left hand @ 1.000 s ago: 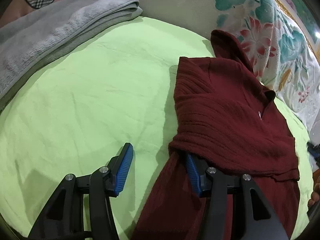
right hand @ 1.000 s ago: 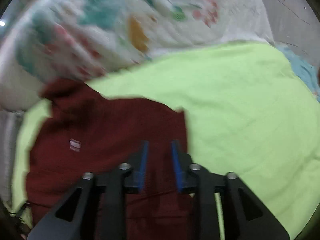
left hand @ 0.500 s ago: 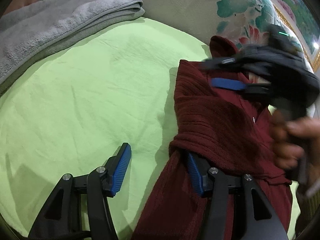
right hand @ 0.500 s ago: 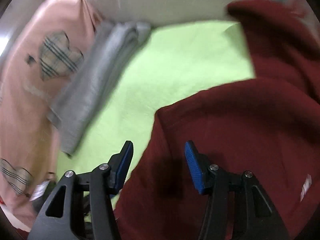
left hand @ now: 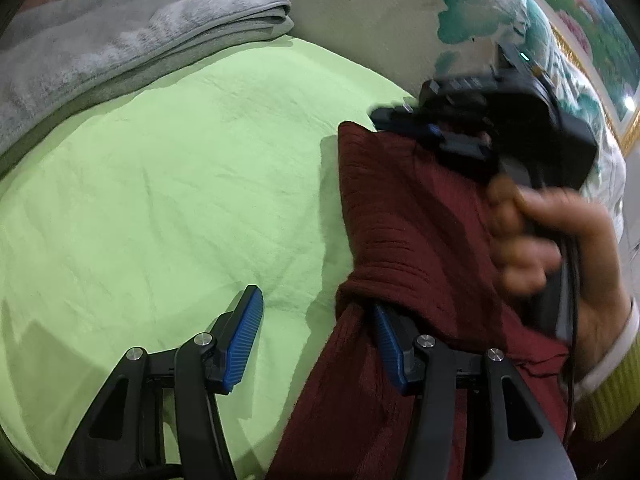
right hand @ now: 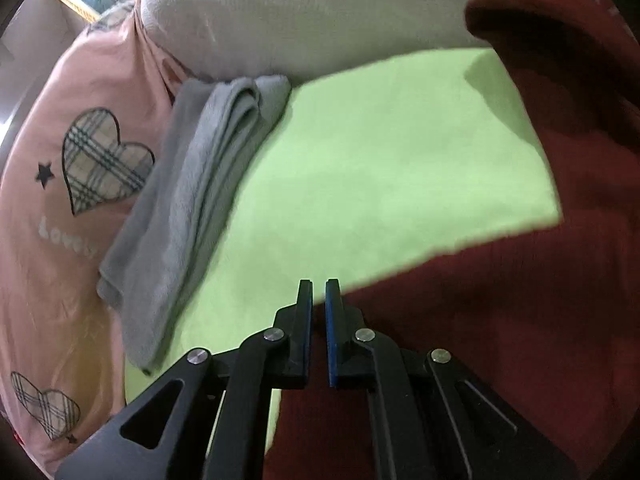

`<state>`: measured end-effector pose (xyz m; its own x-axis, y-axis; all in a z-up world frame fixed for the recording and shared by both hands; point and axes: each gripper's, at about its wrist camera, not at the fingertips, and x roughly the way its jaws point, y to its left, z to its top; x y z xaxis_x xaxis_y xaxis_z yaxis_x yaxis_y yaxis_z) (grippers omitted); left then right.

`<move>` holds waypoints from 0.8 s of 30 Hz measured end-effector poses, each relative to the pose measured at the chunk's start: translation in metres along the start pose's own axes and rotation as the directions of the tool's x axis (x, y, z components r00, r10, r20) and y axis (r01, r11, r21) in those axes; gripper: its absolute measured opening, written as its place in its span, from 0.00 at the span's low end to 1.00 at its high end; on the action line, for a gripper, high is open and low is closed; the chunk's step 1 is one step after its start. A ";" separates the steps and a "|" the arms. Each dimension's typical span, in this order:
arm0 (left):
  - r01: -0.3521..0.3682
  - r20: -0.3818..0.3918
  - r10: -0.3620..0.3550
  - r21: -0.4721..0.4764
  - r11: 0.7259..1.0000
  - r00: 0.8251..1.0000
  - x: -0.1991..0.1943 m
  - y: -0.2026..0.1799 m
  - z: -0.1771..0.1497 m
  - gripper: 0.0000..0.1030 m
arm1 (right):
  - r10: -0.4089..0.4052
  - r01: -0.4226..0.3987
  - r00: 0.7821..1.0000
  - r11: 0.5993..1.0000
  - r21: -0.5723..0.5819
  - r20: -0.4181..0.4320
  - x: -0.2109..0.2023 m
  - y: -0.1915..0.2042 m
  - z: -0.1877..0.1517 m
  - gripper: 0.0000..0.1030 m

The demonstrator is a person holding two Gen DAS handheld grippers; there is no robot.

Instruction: Fold large clothes

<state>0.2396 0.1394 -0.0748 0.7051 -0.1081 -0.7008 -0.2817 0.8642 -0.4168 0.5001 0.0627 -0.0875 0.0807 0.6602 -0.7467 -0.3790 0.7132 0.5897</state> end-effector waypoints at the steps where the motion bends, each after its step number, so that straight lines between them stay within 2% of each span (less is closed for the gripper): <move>1: 0.008 -0.001 -0.008 -0.008 1.000 1.000 -0.001 0.001 0.000 0.53 | -0.033 0.033 0.999 0.999 -0.020 0.010 -0.007 0.003 -0.005 0.10; 3: 0.022 -0.006 -0.023 -0.022 1.000 1.000 -0.004 0.005 0.001 0.53 | -0.065 0.068 0.996 0.997 -0.048 0.058 -0.040 -0.001 -0.024 0.11; 6: 0.048 -0.020 -0.049 -0.034 0.998 0.999 -0.012 0.010 0.003 0.53 | -0.088 0.085 0.989 0.996 0.029 0.120 -0.089 -0.024 -0.050 0.14; 8: 0.061 -0.019 -0.062 -0.022 0.998 0.998 -0.020 0.009 0.004 0.53 | -0.147 0.134 0.974 0.987 0.085 0.172 -0.124 -0.043 -0.073 0.18; 10: 0.069 -0.011 -0.069 -0.007 0.998 0.998 -0.031 0.005 0.004 0.53 | -0.269 0.233 0.934 0.957 0.172 0.233 -0.170 -0.072 -0.106 0.27; 11: 0.075 -0.007 -0.075 -0.002 0.997 0.997 -0.034 0.003 0.008 0.53 | -0.332 0.280 0.907 0.935 0.218 0.258 -0.195 -0.088 -0.124 0.34; 12: 0.077 -0.005 -0.077 0.000 0.997 0.997 -0.036 0.000 0.012 0.54 | -0.391 0.323 0.880 0.909 0.263 0.271 -0.216 -0.102 -0.138 0.37; 13: 0.078 -0.006 -0.078 0.000 0.997 0.997 -0.036 -0.003 0.016 0.54 | -0.465 0.375 0.843 0.869 0.323 0.271 -0.239 -0.118 -0.155 0.37; 15: 0.062 -0.016 -0.062 0.008 0.998 0.998 -0.032 -0.009 0.025 0.54 | -0.544 0.419 0.800 0.809 0.412 0.254 -0.271 -0.144 -0.179 0.37; 16: 0.047 -0.013 -0.047 0.019 0.999 0.999 -0.029 -0.013 0.028 0.54 | -0.568 0.427 0.785 0.785 0.449 0.247 -0.284 -0.156 -0.188 0.37; 18: 0.005 -0.012 -0.005 0.045 0.999 1.000 -0.018 -0.023 0.037 0.54 | -0.588 0.436 0.778 0.760 0.482 0.221 -0.292 -0.172 -0.198 0.37; 21: -0.015 -0.037 0.018 0.058 0.998 0.999 -0.003 -0.030 0.044 0.53 | -0.568 0.441 0.798 0.777 0.450 0.198 -0.284 -0.182 -0.200 0.37; 24: -0.025 -0.074 0.028 0.048 0.999 0.997 0.013 -0.031 0.049 0.54 | -0.593 0.504 0.793 0.770 0.392 0.144 -0.262 -0.181 -0.195 0.35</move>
<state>0.2892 0.1355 -0.0432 0.6470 -0.1194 -0.7531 -0.2680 0.8891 -0.3712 0.3680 -0.2855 -0.0588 0.4210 0.1345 -0.8970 0.1099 0.9741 0.1977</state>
